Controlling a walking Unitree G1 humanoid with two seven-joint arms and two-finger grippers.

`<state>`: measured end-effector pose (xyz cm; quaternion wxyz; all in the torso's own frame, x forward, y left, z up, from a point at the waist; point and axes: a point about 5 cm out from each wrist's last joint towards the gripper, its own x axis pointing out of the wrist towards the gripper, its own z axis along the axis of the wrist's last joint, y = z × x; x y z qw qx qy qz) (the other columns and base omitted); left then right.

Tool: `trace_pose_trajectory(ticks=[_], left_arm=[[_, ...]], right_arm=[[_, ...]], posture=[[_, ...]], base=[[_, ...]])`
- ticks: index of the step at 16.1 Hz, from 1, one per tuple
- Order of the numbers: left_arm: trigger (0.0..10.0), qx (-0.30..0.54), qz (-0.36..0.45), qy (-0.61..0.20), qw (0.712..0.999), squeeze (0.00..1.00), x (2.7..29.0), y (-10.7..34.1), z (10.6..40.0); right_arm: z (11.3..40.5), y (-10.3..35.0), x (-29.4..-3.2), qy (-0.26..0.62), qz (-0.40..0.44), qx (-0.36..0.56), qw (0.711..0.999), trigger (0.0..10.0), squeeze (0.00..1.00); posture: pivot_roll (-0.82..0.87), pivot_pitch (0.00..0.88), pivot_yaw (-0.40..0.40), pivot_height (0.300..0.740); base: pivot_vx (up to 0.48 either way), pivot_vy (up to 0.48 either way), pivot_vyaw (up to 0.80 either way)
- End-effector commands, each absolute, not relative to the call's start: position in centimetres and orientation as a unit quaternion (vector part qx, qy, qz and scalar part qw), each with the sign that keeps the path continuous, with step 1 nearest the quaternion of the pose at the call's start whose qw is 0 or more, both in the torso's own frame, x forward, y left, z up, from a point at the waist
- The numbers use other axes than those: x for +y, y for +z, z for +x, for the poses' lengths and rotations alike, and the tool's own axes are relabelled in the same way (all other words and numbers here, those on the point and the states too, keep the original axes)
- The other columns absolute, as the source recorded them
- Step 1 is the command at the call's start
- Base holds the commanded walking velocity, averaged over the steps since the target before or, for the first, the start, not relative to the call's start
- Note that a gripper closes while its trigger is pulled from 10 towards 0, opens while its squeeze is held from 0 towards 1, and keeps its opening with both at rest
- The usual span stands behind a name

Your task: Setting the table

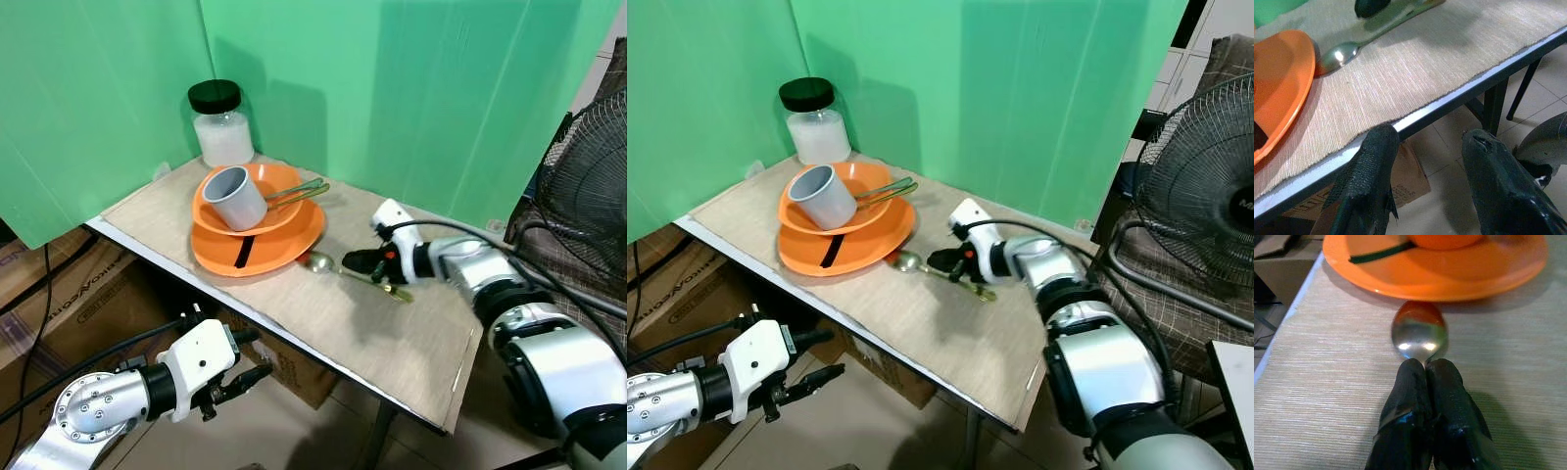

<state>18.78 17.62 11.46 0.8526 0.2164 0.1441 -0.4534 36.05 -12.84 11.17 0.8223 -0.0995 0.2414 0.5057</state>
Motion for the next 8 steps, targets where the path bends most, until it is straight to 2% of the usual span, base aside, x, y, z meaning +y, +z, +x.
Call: trace_pose_trajectory(ticks=[1,4,5,6,7,8], left_arm=[[10.0,0.14,0.224,-0.449,0.854,0.0,17.8,11.6,19.1],[10.0,0.137,0.223,-0.449,0.854,0.0,17.7,11.7,19.2],[10.0,0.137,0.222,-0.449,0.854,0.0,17.7,11.7,19.2],[10.0,0.137,0.222,-0.449,0.854,0.0,17.7,11.7,19.2],[10.0,0.137,0.222,-0.45,0.854,0.0,17.6,11.7,19.2],[10.0,0.136,0.222,-0.449,0.855,0.0,17.6,11.7,19.2]], right_arm=[[36.5,12.3,-12.7,0.511,-0.099,0.226,0.823,0.0,0.0],[36.5,12.2,-13.8,0.498,-0.097,0.225,0.832,0.0,0.0],[36.5,12.2,-13.9,0.491,-0.106,0.218,0.837,1.5,0.0],[36.6,12.1,-13.9,0.482,-0.117,0.215,0.841,9.0,0.0],[36.6,11.9,-14.0,0.471,-0.119,0.224,0.845,10.0,1.0],[36.6,11.7,-14.3,0.466,-0.118,0.235,0.845,10.0,1.0]], posture=[[-0.05,0.0,0.052,0.74],[-0.06,0.0,0.054,0.74],[-0.06,0.0,0.054,0.74],[-0.06,0.0,0.053,0.74],[-0.05,0.0,0.051,0.74],[-0.06,0.0,0.05,0.74]], base=[[0.0,0.0,0.0],[0.0,0.0,0.0],[0.0,0.0,0.0],[0.0,0.0,0.0],[0.0,0.0,0.0],[0.0,0.0,0.0]])
